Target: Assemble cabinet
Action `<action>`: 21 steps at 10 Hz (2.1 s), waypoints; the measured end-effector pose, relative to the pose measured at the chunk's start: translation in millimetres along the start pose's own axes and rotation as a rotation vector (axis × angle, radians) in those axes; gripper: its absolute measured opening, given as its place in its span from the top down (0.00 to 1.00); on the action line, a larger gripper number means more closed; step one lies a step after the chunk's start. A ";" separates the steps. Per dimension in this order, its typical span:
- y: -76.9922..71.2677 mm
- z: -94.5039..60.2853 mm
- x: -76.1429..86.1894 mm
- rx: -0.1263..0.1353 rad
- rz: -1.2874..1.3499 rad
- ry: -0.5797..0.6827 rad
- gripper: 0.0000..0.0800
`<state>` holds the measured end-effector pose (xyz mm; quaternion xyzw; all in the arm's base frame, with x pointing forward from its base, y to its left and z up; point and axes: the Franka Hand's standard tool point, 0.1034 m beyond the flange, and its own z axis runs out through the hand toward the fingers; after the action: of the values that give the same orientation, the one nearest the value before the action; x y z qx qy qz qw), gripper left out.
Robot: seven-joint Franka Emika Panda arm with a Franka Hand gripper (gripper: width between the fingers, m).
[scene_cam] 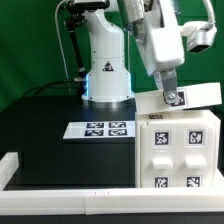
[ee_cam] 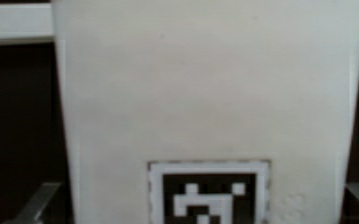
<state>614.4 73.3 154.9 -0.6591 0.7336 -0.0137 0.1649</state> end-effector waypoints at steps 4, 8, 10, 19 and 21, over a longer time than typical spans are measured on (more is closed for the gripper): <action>0.2 0.0 0.2 0.003 0.291 -0.043 0.30; 0.3 0.2 0.3 0.004 0.339 -0.054 0.30; -6.2 -10.2 -3.2 0.023 0.275 -0.067 0.03; -24.7 -29.2 -11.5 0.058 -0.275 -0.093 0.00; -21.2 -28.1 -15.1 0.033 -0.461 -0.096 0.00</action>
Offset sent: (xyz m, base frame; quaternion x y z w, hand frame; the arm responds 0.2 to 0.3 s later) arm -0.0081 0.0057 -0.0037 -0.0312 -0.0280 0.2004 0.9788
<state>628.6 79.6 189.9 -0.8063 0.5548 -0.0316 0.2028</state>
